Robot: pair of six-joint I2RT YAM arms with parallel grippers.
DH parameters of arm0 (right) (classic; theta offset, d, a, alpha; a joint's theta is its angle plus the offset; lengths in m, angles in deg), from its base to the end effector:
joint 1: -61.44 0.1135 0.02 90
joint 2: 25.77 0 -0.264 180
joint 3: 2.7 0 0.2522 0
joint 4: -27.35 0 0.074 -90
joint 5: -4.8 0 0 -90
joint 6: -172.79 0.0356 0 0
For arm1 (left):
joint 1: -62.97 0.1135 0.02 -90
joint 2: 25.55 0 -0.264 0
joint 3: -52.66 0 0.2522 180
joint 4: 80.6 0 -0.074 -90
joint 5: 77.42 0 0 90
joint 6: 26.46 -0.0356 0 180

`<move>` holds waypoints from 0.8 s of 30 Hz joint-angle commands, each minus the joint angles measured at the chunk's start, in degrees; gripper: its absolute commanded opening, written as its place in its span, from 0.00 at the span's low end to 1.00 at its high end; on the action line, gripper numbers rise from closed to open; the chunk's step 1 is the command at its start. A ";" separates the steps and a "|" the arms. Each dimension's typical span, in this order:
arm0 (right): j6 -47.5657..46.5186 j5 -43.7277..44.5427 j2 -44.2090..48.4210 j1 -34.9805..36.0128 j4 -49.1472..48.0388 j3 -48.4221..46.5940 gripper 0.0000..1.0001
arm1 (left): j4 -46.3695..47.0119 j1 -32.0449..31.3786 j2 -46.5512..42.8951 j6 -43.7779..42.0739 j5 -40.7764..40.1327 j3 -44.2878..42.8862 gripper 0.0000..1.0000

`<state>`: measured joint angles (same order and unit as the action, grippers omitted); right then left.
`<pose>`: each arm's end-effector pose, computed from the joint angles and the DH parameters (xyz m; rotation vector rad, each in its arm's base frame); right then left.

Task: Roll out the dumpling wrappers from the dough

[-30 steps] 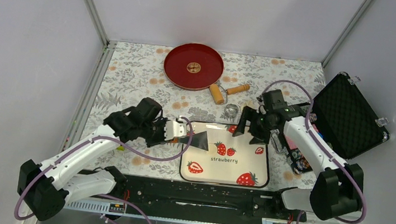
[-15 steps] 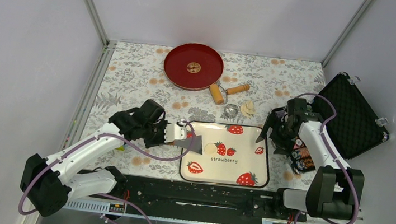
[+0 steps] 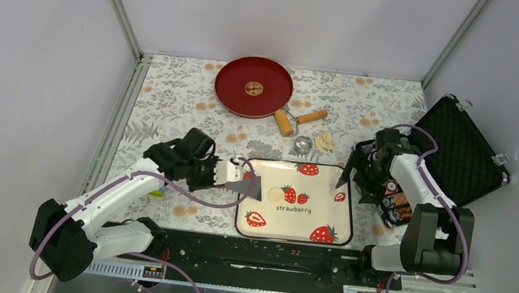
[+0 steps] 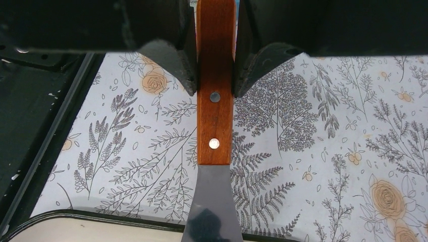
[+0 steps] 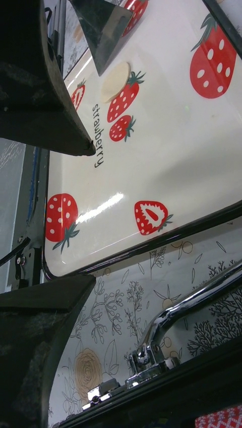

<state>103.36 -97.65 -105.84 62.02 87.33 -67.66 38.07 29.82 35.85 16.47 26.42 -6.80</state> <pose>0.2458 0.0102 0.2027 0.4629 2.8650 0.3808 0.1582 -0.1135 0.2398 1.7595 1.9705 -0.2421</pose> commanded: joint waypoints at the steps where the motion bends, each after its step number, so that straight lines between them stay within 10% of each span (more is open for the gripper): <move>1: -0.30 2.02 -1.09 -0.18 -0.02 -1.60 0.94 | 0.83 0.54 1.53 -2.31 0.79 -0.49 0.00; 24: -0.42 2.16 -8.84 -0.18 -2.31 -0.84 0.94 | -2.48 0.54 9.77 -4.92 1.23 -5.85 0.00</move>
<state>103.17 -96.18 -113.23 62.02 85.85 -67.72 36.08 30.11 44.38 13.15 26.51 -9.83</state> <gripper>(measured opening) 0.940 0.274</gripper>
